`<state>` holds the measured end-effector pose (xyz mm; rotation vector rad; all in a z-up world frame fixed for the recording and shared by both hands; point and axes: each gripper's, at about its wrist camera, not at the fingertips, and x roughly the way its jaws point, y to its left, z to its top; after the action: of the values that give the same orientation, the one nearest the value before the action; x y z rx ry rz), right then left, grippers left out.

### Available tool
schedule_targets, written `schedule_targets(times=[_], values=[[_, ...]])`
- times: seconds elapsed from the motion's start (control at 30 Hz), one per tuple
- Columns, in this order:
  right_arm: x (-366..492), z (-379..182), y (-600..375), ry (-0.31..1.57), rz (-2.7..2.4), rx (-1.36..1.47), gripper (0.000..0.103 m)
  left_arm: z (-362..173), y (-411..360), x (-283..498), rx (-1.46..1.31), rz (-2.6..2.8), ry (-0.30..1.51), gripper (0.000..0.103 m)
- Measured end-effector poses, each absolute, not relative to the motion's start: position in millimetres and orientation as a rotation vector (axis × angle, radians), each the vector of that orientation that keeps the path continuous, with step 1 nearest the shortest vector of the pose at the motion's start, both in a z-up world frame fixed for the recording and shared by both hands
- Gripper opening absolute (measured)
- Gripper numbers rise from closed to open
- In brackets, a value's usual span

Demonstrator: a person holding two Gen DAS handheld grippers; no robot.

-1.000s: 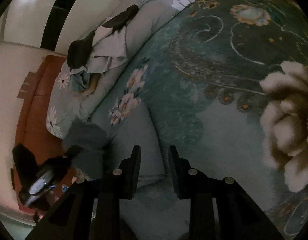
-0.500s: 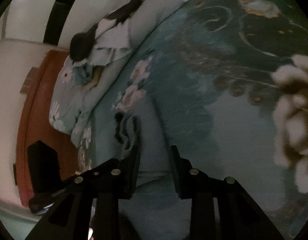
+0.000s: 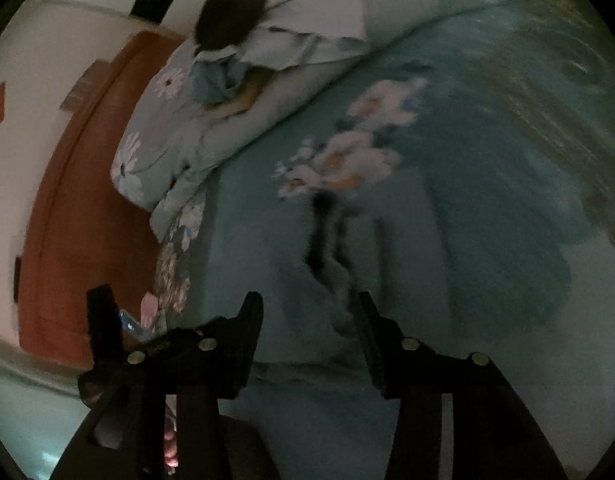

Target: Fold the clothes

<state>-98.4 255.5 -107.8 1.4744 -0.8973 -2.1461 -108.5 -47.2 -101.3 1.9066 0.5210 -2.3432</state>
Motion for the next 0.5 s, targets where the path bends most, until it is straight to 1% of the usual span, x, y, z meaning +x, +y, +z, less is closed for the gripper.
schedule_targets(times=[0.13,0.23,0.37,0.4,0.5], values=[[-124.2,-114.7,238.5,-0.795,-2.153,1.502,0.05,-104.0,-49.7,-101.2,1.918,-2.358,0.541,0.063],[-137.9,-126.1,234.7,-0.783,-2.144,1.56,0.05,-103.2,-52.5,-99.8,1.914,-2.377,0.557,0.063],[-145.4,-132.5,227.2,-0.743,-2.115,1.593,0.05,-110.8,-60.2,-103.7,1.945,-2.336,0.656,0.063],[-147.1,-133.0,224.9,-0.702,-2.12,1.598,0.05,-112.8,-60.7,-106.4,1.948,-2.328,0.678,0.063],[-152.7,-139.2,225.4,-0.702,-2.104,1.624,0.05,-114.2,-66.4,-104.9,1.953,-2.31,0.745,0.063]])
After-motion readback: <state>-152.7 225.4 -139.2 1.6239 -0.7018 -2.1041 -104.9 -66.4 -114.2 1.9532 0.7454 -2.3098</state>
